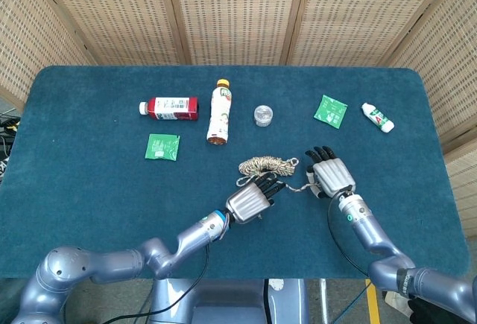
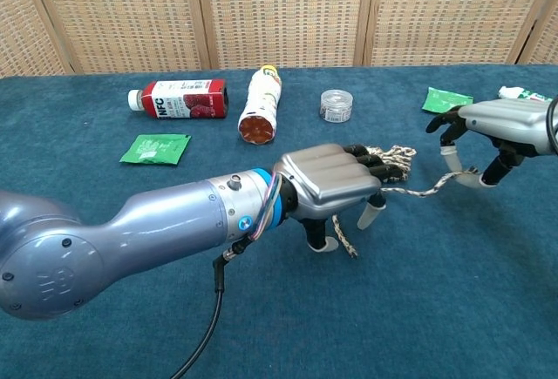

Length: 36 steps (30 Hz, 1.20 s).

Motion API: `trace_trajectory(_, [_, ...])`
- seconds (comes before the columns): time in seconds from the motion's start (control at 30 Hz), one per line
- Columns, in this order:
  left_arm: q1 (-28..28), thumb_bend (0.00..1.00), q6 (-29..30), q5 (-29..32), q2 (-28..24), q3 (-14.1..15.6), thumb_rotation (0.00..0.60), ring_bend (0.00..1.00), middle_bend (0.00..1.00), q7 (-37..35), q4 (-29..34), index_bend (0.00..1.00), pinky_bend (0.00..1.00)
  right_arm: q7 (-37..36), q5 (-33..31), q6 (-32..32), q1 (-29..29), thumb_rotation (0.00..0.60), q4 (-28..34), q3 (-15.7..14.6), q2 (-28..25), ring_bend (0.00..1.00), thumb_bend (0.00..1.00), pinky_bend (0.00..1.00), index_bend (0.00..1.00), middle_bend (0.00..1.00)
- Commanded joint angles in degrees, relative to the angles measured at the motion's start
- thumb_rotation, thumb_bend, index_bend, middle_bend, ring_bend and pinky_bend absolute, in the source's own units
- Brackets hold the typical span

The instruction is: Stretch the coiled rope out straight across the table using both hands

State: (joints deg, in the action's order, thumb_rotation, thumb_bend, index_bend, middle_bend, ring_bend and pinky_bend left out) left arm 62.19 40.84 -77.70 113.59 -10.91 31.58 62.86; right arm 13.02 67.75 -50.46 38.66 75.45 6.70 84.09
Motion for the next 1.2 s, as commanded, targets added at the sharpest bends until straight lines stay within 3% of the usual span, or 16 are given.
trace_trajectory(0.03, [0.3, 0.30, -0.1, 0.3, 0.4, 0.2, 0.600, 0.00, 0.00, 0.3, -0.4, 0.45, 0.00, -0.5, 0.2, 0.2, -0.1, 0.600, -0.4, 0.0, 0.0, 0.00, 0.51, 0.00, 0.70, 0.11])
trace_trajectory(0.6, [1.8, 0.31, -0.7, 1.5, 2.5, 1.0, 0.600, 0.00, 0.00, 0.5, -2.9, 0.47, 0.00, -2.9, 1.2, 0.8, -0.3, 0.600, -1.9, -0.1, 0.3, 0.00, 0.51, 0.00, 0.71, 0.12])
trace_trajectory(1.2, [1.8, 0.35, 0.1, 2.9, 3.9, 1.3, 0.600, 0.00, 0.00, 0.2, -4.1, 0.59, 0.00, -3.4, 1.8, 0.6, -0.7, 0.600, -2.1, 0.0, -0.1, 0.00, 0.51, 0.00, 0.71, 0.13])
